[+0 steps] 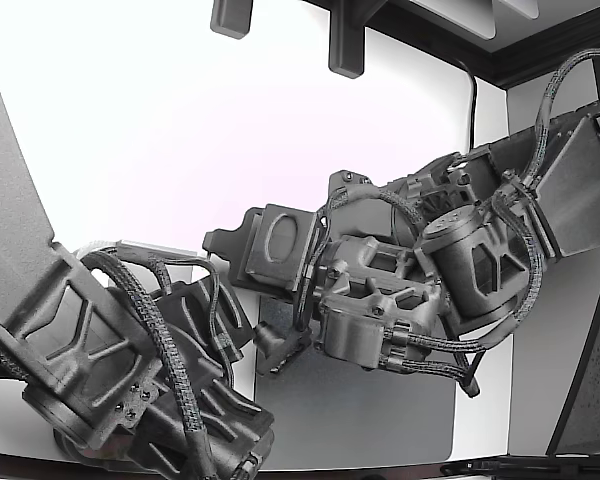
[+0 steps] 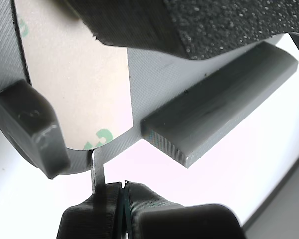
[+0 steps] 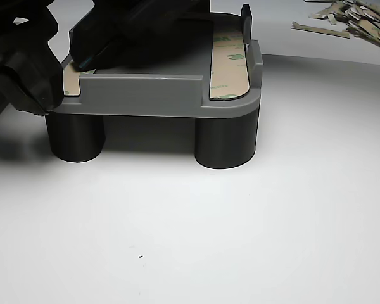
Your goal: Peel off protective film from adhesive tape.
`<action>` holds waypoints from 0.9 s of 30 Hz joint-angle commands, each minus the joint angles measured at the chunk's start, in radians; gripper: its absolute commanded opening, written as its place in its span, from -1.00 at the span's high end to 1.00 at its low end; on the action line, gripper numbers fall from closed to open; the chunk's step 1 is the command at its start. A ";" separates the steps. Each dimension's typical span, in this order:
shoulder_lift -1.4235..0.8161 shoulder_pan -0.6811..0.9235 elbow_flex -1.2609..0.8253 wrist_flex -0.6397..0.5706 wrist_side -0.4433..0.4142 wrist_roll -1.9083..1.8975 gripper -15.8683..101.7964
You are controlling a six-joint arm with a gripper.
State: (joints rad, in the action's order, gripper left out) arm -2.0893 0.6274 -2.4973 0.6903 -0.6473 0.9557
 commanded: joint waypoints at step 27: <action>-0.015 -0.003 0.035 0.003 -0.011 -0.006 0.91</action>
State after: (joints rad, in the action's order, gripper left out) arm -2.0877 0.6305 -2.4897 0.6980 -0.6535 0.9495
